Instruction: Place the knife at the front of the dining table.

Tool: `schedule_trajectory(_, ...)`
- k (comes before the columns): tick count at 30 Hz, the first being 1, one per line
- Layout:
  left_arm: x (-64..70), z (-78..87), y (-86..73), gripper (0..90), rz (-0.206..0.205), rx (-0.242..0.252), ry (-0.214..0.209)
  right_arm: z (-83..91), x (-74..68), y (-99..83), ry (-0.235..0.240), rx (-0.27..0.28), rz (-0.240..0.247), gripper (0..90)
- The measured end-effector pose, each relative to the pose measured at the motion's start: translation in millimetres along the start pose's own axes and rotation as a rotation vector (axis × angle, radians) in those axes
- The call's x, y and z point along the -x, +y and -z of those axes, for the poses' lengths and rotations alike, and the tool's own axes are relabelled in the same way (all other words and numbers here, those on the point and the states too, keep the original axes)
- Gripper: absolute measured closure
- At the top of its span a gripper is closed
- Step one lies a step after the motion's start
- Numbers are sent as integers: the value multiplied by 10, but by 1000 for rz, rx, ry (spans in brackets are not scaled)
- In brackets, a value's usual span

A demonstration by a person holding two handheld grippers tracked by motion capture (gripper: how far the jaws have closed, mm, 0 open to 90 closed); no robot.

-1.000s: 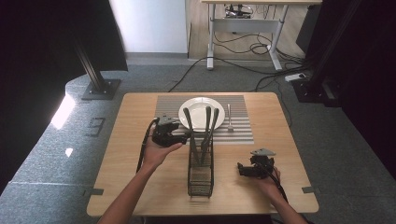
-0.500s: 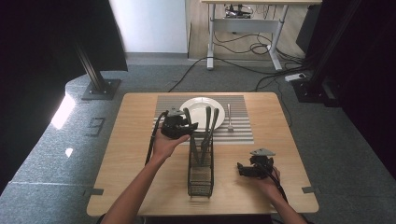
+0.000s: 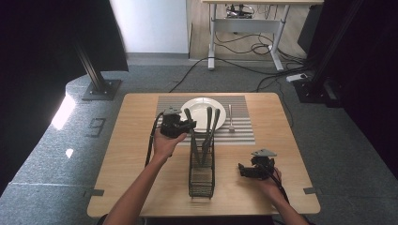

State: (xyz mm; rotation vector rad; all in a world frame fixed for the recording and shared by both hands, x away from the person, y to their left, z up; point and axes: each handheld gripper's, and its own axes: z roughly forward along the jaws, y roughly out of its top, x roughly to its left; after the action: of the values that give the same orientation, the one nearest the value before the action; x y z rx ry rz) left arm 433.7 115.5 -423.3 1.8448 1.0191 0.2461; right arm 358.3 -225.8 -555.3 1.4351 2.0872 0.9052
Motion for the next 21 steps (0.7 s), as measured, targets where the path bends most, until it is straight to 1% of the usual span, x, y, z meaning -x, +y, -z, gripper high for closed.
schedule_trajectory(1, -8, 2, -3, 771, 8, 2, -6, 1, 0, 0, 0, 0, 1, 68)
schedule_trajectory(3, -40, 4, -11, 782, 43, 13, -38, 1, -2, 0, 1, 1, 1, 69)
schedule_trajectory(4, -40, 4, -11, 790, 43, 13, -38, 1, -2, 0, 1, 1, 1, 70)
schedule_trajectory(5, -59, 7, -17, 797, 63, 23, -69, 1, -1, 0, 2, 1, 1, 70)
schedule_trajectory(6, -59, 8, -19, 803, 67, 28, -79, 1, -2, 0, 2, 1, 1, 71)
schedule_trajectory(7, -51, 12, -17, 806, 62, 33, -92, 0, -1, 0, 2, 1, 2, 71)
schedule_trajectory(8, -51, 12, -17, 810, 62, 33, -92, 0, -1, 0, 2, 1, 2, 71)
schedule_trajectory(10, -2, 26, -5, 816, 51, 52, -109, 0, -3, 0, 3, 1, 2, 72)
schedule_trajectory(15, 48, 57, 21, 834, 46, 73, -123, 1, -5, 0, 2, 3, 5, 75)
schedule_trajectory(16, 51, 64, 26, 835, 44, 74, -123, 1, -6, 0, 1, 4, 6, 75)
schedule_trajectory(19, 67, 97, 44, 837, 24, 88, -102, 1, -7, 0, 1, 4, 5, 75)
schedule_trajectory(21, 81, 126, 59, 837, 8, 102, -95, 1, -7, 0, 1, 4, 6, 76)
